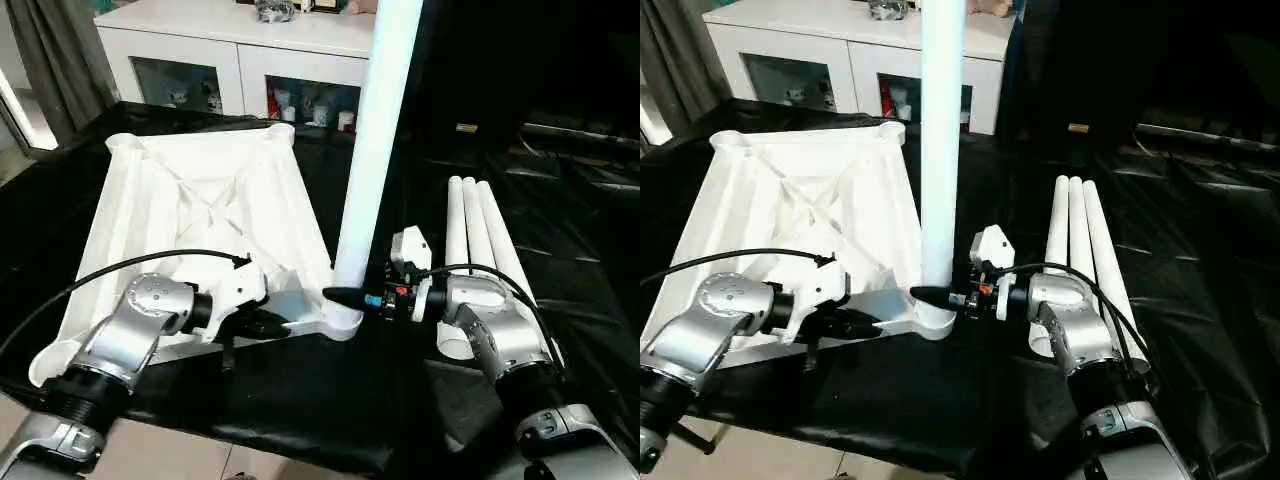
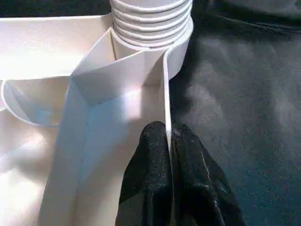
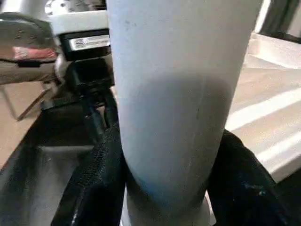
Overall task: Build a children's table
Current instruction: Insert table leg to table base, then rotate leg to tighten
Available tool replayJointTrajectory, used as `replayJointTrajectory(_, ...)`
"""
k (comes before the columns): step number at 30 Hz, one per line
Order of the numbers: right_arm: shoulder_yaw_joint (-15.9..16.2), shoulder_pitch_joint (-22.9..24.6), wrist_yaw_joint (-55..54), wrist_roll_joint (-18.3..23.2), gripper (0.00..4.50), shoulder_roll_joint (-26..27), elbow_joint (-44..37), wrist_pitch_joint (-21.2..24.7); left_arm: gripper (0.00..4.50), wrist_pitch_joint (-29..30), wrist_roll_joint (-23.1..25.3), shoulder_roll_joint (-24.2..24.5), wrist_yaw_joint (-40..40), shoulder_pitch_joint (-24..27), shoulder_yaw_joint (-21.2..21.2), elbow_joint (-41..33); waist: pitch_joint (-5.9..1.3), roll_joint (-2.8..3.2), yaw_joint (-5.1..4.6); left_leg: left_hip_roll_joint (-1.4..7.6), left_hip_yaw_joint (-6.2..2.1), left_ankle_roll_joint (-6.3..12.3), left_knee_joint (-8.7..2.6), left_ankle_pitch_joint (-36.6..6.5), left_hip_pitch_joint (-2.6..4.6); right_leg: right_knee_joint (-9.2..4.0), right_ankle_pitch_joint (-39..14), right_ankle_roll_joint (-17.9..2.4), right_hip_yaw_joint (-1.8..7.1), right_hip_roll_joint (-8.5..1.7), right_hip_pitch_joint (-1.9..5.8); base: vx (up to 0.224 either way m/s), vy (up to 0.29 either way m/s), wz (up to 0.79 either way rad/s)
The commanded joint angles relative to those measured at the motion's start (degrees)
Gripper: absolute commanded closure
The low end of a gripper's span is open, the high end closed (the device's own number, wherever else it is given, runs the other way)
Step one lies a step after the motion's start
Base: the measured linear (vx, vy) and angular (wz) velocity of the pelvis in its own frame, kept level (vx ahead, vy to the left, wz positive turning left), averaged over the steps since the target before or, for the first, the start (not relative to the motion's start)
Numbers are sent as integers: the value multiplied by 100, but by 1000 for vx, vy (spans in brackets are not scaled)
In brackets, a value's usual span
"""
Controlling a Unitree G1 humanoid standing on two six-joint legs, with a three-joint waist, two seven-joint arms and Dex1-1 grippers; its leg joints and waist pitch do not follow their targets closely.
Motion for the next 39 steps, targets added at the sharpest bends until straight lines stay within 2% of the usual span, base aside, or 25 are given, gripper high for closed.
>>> replayJointTrajectory(1,430,321,101,-433,262,-95,463,172,450,-218,-200,-18,-266,-126,-63,-417,-250,69,-10,328,-66,122,-493,-1539,18,-427,-1923,-1044,312,-520,255,0,0,0)
replayJointTrajectory(9,275,251,-605,-619,262,39,838,-56,450,-340,-36,-87,-29,-220,-56,-174,-231,58,-32,319,-72,75,-507,-1646,22,-452,-2139,-1013,315,-522,233,0,0,0)
replayJointTrajectory(11,32,-6,-1761,-804,262,197,1415,-86,450,-263,228,-185,445,-323,-52,129,-161,50,-77,296,-99,-21,-530,-2143,71,-556,-3097,-772,290,-537,192,0,0,0)
replayJointTrajectory(13,-39,-83,-2117,-841,262,247,1580,-73,450,-160,261,-251,623,-360,-14,229,-143,46,-115,269,-141,-119,-517,-2480,153,-650,-3858,-487,257,-562,156,0,0,0)
replayJointTrajectory(16,-340,-354,-3144,-728,263,516,2080,95,450,318,199,-645,1289,-503,202,525,-136,45,-216,257,-195,-128,-511,-2816,176,-761,-4268,-242,151,-565,145,-45,9,-5)
replayJointTrajectory(18,-382,-441,-3446,-726,263,584,2229,135,450,437,194,-754,1465,-529,242,566,-115,113,-267,267,-224,-143,-515,-3130,242,-841,-4293,-207,23,-540,135,-29,13,-4)
replayJointTrajectory(19,-401,-496,-3626,-729,263,623,2319,157,450,512,193,-819,1573,-545,263,584,-109,152,-351,289,-270,-136,-541,-3459,246,-890,-4131,-164,-133,-525,198,-57,35,-9)
replayJointTrajectory(20,-466,-618,-4037,-710,263,717,2502,210,450,761,242,-980,1898,-585,303,597,-89,223,-433,380,-327,-168,-658,-3948,183,-821,-3710,-151,-269,-469,320,-52,53,-13)
replayJointTrajectory(21,-480,-650,-4135,-704,263,739,2552,216,450,817,255,-1018,1975,-596,312,603,-63,256,-441,449,-354,-172,-765,-4280,129,-717,-3429,-160,-332,-420,399,-52,53,-13)
replayJointTrajectory(22,-604,-840,-4741,-629,263,876,2838,276,450,1279,338,-1272,2452,-658,369,603,-61,323,-335,697,-335,-237,-1167,-4909,-211,163,-2205,-372,-219,-355,726,-93,36,-10)
replayJointTrajectory(23,-715,-982,-5126,-561,263,982,3040,310,450,1659,410,-1493,2849,-713,437,595,-28,358,-65,664,-55,-219,-1382,-5226,-271,598,-1237,-426,-140,-206,585,-85,-20,10)
replayJointTrajectory(24,-790,-1086,-5412,-518,263,1063,3181,334,450,1971,443,-1686,3138,-754,498,568,-38,188,-131,573,4,-109,-1273,-4959,-106,562,-1583,-338,54,-244,489,-85,-20,10)
replayJointTrajectory(25,-790,-1086,-5412,-518,263,1063,3181,334,450,1971,443,-1686,3138,-754,498,568,-96,-41,-120,374,-26,-200,-883,-4292,186,119,-2924,-173,296,-429,240,25,-106,15)
replayJointTrajectory(26,-872,-1239,-5840,-510,263,1186,3380,340,450,2479,440,-2029,3554,-802,599,476,-17,-163,-92,26,-42,-32,367,-1721,485,-1017,-6438,57,373,-1076,-260,3,-113,-11)
replayJointTrajectory(27,-914,-1289,-5937,-478,263,1244,3426,342,450,2581,431,-2175,3701,-820,629,422,-16,-219,-78,33,-119,23,316,-1183,192,-956,-6462,132,320,-1166,32,72,-88,-33)
replayJointTrajectory(28,-948,-1374,-6081,-482,263,1328,3510,312,450,2723,440,-2348,3864,-847,629,344,-159,-35,35,186,-244,-119,-202,-1007,-88,-648,-5227,52,227,-990,415,31,-6,-35)
replayJointTrajectory(29,-928,-1414,-6126,-513,263,1369,3533,290,450,2744,488,-2389,3911,-862,585,331,-187,-35,-4,260,-285,-212,-432,-1492,-82,-431,-3862,-77,119,-649,297,69,17,-20)
replayJointTrajectory(30,-926,-1426,-6131,-515,263,1383,3538,287,450,2740,512,-2393,3931,-868,569,337,-207,-2,9,268,-222,-181,-458,-1882,91,-431,-2999,-344,159,-585,177,0,0,0)
replayJointTrajectory(31,-912,-1456,-6140,-516,263,1408,3561,273,450,2735,557,-2378,3966,-884,526,348,-207,-2,9,268,-222,-181,-458,-1882,91,-431,-2999,-344,159,-585,177,0,0,0)
replayJointTrajectory(32,-880,-1493,-6140,-539,263,1432,3592,246,450,2695,595,-2331,4003,-914,492,415,-193,-8,-10,260,-195,-68,-526,-1795,30,-439,-2427,-602,159,-583,268,0,0,0)
replayJointTrajectory(33,-880,-1493,-6140,-539,263,1432,3592,246,450,2695,595,-2331,4003,-914,492,415,-176,-16,-13,268,-201,-48,-539,-1858,17,-461,-2615,-571,140,-586,276,0,0,0)
replayJointTrajectory(35,-883,-1548,-6111,-565,263,1467,3645,202,450,2659,647,-2246,4072,-942,477,510,-165,-23,-13,243,-209,-104,-526,-2171,54,-568,-3476,-317,119,-627,226,0,0,0)
replayJointTrajectory(36,-882,-1550,-6108,-568,263,1468,3647,200,450,2659,647,-2240,4073,-943,479,515,-172,-24,-12,247,-215,-113,-532,-2166,49,-577,-3517,-285,118,-638,234,0,0,0)
replayJointTrajectory(37,-872,-1610,-6085,-621,263,1490,3706,157,450,2695,688,-2164,4109,-960,507,565,-186,9,-9,252,-220,-125,-550,-2089,36,-581,-3428,-270,116,-640,248,0,0,0)
replayJointTrajectory(39,-877,-1636,-6086,-638,263,1499,3737,144,450,2711,728,-2129,4113,-960,505,567,-192,-7,-14,272,-219,-123,-574,-1941,12,-566,-3137,-317,119,-634,266,0,0,0)
